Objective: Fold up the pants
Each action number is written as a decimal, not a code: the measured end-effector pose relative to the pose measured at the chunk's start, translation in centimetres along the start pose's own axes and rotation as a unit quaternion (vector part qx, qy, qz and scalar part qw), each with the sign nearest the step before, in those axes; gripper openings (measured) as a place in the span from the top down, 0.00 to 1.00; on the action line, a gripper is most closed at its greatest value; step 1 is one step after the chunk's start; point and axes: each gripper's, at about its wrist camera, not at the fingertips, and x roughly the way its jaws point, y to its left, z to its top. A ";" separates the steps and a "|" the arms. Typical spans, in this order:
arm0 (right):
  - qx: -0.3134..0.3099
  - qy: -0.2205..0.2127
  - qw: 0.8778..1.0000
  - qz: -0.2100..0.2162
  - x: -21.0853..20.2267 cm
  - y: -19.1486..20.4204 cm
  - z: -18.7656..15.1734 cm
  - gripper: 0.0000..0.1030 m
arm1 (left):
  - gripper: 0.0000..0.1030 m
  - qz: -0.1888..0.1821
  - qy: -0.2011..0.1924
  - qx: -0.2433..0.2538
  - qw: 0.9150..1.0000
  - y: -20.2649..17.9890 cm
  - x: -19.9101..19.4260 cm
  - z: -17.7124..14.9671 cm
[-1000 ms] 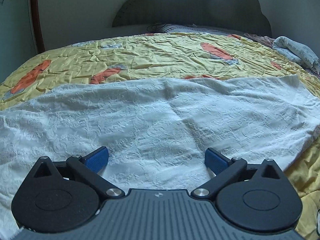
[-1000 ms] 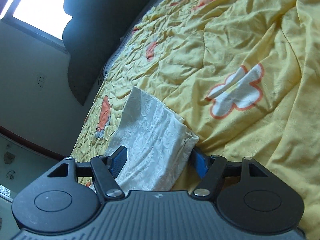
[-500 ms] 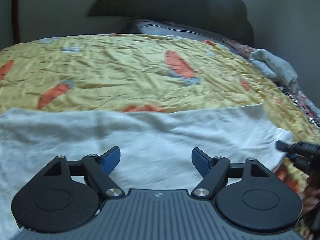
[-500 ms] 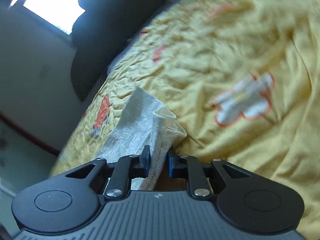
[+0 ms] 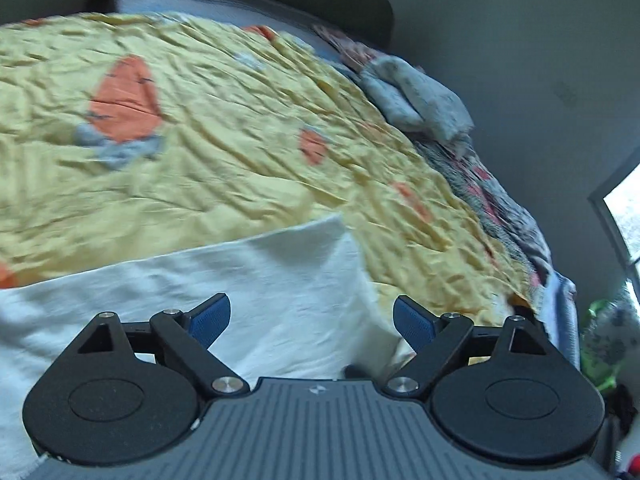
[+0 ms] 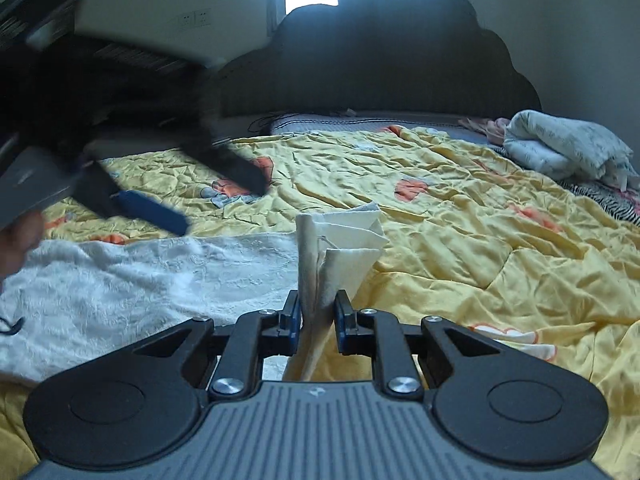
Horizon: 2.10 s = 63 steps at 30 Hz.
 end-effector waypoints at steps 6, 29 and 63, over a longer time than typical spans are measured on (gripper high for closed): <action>-0.026 0.001 1.000 0.001 -0.1 0.5 -0.2 0.84 | 0.11 0.008 0.059 0.024 0.998 -2.8 5.8 0.4; 0.125 0.039 0.990 0.051 -1.3 -4.6 -1.8 0.73 | 0.83 0.108 0.059 0.101 0.987 -3.8 8.0 -1.7; 0.499 0.215 0.747 0.384 1.8 4.0 -6.3 0.54 | 0.87 0.197 -0.147 -0.077 0.966 13.4 -20.4 -10.2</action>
